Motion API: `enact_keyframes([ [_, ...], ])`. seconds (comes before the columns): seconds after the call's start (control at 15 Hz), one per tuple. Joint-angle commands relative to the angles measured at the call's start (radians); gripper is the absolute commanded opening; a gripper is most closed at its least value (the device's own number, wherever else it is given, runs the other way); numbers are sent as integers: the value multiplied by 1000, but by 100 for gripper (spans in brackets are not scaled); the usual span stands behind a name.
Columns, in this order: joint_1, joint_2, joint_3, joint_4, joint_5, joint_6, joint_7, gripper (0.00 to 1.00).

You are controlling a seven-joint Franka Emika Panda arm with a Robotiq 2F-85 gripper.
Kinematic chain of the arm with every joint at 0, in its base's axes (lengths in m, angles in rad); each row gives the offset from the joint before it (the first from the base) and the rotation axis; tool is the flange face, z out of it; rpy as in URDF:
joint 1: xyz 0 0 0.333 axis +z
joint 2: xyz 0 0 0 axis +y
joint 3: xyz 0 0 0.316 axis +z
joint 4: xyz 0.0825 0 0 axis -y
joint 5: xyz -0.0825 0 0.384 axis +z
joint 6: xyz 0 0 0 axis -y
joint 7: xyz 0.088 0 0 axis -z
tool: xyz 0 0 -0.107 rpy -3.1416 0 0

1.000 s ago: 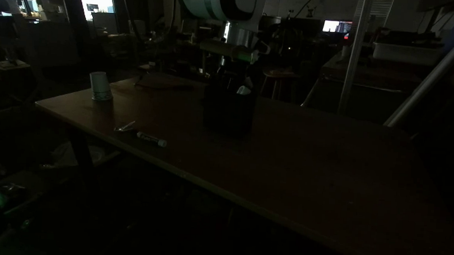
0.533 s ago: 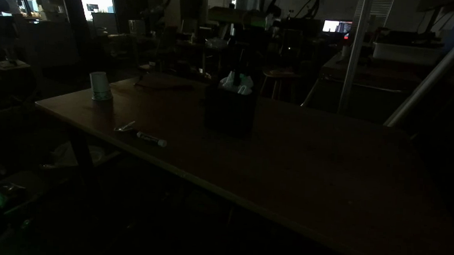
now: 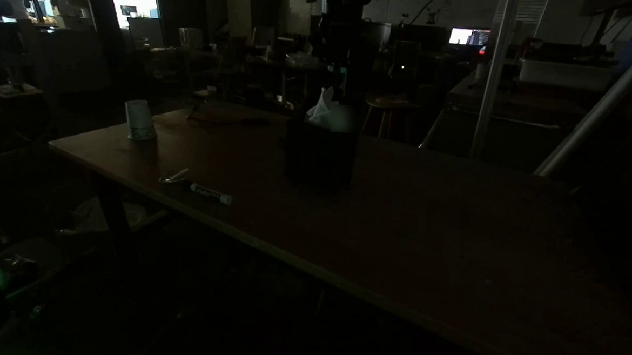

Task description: Put the white cloth inside the black object

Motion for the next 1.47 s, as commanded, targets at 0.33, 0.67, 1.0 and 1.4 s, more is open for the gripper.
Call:
enact_keyframes([
  [0.33, 15, 144, 16, 112, -15, 63, -36, 0],
  [0.67, 5, 147, 19, 94, -10, 50, -51, 0],
  [1.0, 6, 25, 12, -21, -11, 18, -32, 0],
  [1.4, 12, -39, 2, -122, -26, -28, -23, 0],
])
